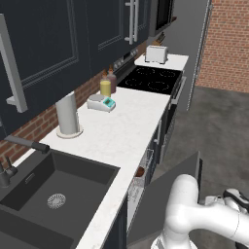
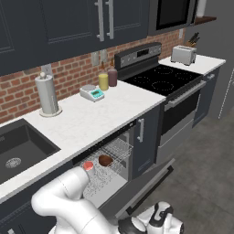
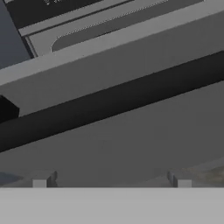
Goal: Pick up the cup and bowl from the counter, place them in the dishwasher, and close the dishwasher door.
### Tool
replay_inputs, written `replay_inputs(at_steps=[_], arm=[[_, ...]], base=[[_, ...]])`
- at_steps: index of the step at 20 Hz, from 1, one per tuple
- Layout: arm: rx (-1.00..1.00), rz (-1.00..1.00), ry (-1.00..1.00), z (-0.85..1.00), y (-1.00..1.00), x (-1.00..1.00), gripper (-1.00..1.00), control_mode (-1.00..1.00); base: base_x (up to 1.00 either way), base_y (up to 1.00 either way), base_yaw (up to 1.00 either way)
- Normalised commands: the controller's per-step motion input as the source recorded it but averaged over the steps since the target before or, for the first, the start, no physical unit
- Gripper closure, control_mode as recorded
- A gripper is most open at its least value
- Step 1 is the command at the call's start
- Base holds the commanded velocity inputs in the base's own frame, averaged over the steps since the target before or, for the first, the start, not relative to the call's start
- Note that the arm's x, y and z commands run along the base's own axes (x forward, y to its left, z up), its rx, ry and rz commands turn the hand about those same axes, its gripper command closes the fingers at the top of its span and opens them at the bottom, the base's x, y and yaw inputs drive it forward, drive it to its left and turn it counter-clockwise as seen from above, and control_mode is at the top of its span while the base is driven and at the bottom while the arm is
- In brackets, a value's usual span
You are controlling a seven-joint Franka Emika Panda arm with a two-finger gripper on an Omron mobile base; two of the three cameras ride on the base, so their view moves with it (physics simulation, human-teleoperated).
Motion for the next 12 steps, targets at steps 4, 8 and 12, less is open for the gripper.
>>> replay_inputs(at_steps=[4, 8, 12], arm=[[0.34, 0.19, -0.17, -0.69, 0.0, 0.48, -1.0, -1.0], [0.39, 0.19, -0.14, -0.5, 0.0, 0.56, -1.0, -1.0], [0.43, 0.2, -0.18, -0.22, 0.12, 0.49, -1.0, -1.0]], base=[[0.0, 0.0, 0.0], [0.0, 0.0, 0.0], [0.0, 0.0, 0.0]])
